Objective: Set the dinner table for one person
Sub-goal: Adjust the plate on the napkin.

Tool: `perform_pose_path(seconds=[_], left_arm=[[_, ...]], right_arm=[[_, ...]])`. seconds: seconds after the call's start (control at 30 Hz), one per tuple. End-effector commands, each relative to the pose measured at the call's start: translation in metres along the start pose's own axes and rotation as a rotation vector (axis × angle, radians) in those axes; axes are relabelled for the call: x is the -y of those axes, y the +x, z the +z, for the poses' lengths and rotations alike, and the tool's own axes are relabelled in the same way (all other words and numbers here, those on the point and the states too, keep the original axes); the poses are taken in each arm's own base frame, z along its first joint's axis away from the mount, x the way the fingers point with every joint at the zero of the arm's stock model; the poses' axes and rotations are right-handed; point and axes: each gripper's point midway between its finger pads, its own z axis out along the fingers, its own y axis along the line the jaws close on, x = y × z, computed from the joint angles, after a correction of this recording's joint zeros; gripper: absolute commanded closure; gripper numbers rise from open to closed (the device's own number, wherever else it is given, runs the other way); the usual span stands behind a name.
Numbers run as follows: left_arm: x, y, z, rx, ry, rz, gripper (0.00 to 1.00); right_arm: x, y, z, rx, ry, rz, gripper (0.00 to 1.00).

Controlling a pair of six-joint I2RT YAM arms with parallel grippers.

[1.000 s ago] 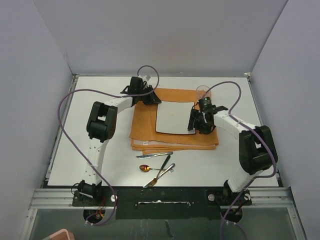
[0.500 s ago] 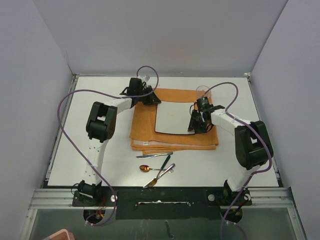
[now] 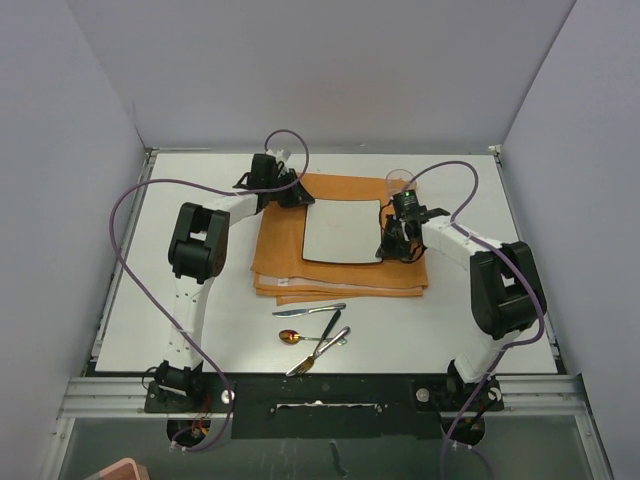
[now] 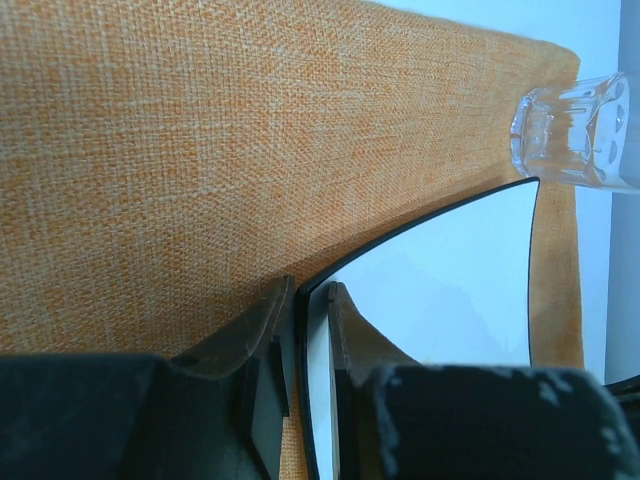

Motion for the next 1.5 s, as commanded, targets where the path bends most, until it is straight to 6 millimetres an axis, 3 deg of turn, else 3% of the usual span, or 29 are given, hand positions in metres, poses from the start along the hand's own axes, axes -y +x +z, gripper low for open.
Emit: perform_pose_path(seconds=[0.0, 0.33, 0.4, 0.47, 0.5, 0.57, 0.67, 0.77, 0.87, 0.97, 1.03, 1.07, 1.1, 1.17, 1.2, 1.27, 1.3, 1.33, 1.37, 1.43, 1.47], left_arm=[[0.024, -0.014, -0.016, 0.023, -0.013, 0.052, 1.00], [0.036, -0.023, -0.016, 0.016, 0.010, 0.060, 0.98], [0.038, -0.022, -0.017, 0.009, 0.015, 0.073, 0.83], [0.039, -0.021, -0.020, 0.007, 0.011, 0.089, 0.66], [0.040, -0.021, -0.022, 0.007, 0.007, 0.096, 0.60], [0.042, -0.024, -0.029, 0.014, -0.007, 0.122, 0.53], [0.055, -0.034, -0.045, 0.038, -0.017, 0.162, 0.46], [0.084, -0.048, -0.070, 0.077, 0.004, 0.220, 0.44], [0.118, -0.067, -0.107, 0.157, 0.006, 0.310, 0.43], [0.141, -0.085, -0.152, 0.241, -0.047, 0.390, 0.45], [0.138, -0.094, -0.170, 0.270, -0.125, 0.401, 0.46], [0.137, -0.097, -0.175, 0.275, -0.154, 0.417, 0.50], [0.138, -0.099, -0.180, 0.260, -0.183, 0.437, 0.60], [0.139, -0.093, -0.186, 0.201, -0.256, 0.454, 0.92], [0.143, -0.086, -0.190, 0.179, -0.260, 0.475, 1.00], [0.146, -0.078, -0.201, 0.207, -0.298, 0.518, 1.00], [0.147, -0.073, -0.209, 0.228, -0.315, 0.533, 1.00], [0.146, -0.069, -0.213, 0.243, -0.334, 0.552, 0.98], [0.141, -0.062, -0.219, 0.248, -0.371, 0.555, 0.88], [0.126, -0.045, -0.225, 0.223, -0.441, 0.543, 0.64], [0.118, -0.037, -0.227, 0.211, -0.467, 0.535, 0.57]], right_arm=[[-0.013, -0.021, 0.002, 0.075, -0.007, -0.044, 0.98], [-0.013, -0.019, 0.013, 0.058, -0.001, -0.035, 0.98], [-0.016, -0.019, 0.013, 0.056, -0.005, -0.040, 0.92], [-0.016, -0.022, 0.010, 0.060, 0.003, -0.049, 0.72], [-0.017, -0.025, 0.007, 0.070, 0.003, -0.058, 0.59], [-0.017, -0.029, -0.001, 0.090, 0.019, -0.074, 0.46], [-0.018, -0.040, -0.021, 0.136, 0.031, -0.110, 0.44], [-0.016, -0.056, -0.049, 0.206, 0.049, -0.145, 0.44], [-0.013, -0.074, -0.083, 0.303, 0.072, -0.168, 0.43], [-0.012, -0.094, -0.120, 0.432, 0.079, -0.202, 0.48], [-0.011, -0.103, -0.136, 0.509, 0.074, -0.234, 0.73], [-0.012, -0.106, -0.142, 0.536, 0.067, -0.255, 0.95], [-0.013, -0.107, -0.144, 0.549, 0.062, -0.277, 1.00], [-0.016, -0.112, -0.144, 0.560, 0.059, -0.326, 1.00], [-0.016, -0.115, -0.142, 0.550, 0.069, -0.344, 1.00], [-0.016, -0.118, -0.131, 0.513, 0.097, -0.370, 0.89], [-0.015, -0.118, -0.126, 0.503, 0.109, -0.368, 0.78], [-0.013, -0.119, -0.120, 0.496, 0.116, -0.360, 0.60], [-0.011, -0.118, -0.112, 0.485, 0.127, -0.341, 0.48], [-0.006, -0.117, -0.093, 0.438, 0.158, -0.303, 0.43], [-0.004, -0.117, -0.083, 0.408, 0.174, -0.279, 0.42]])
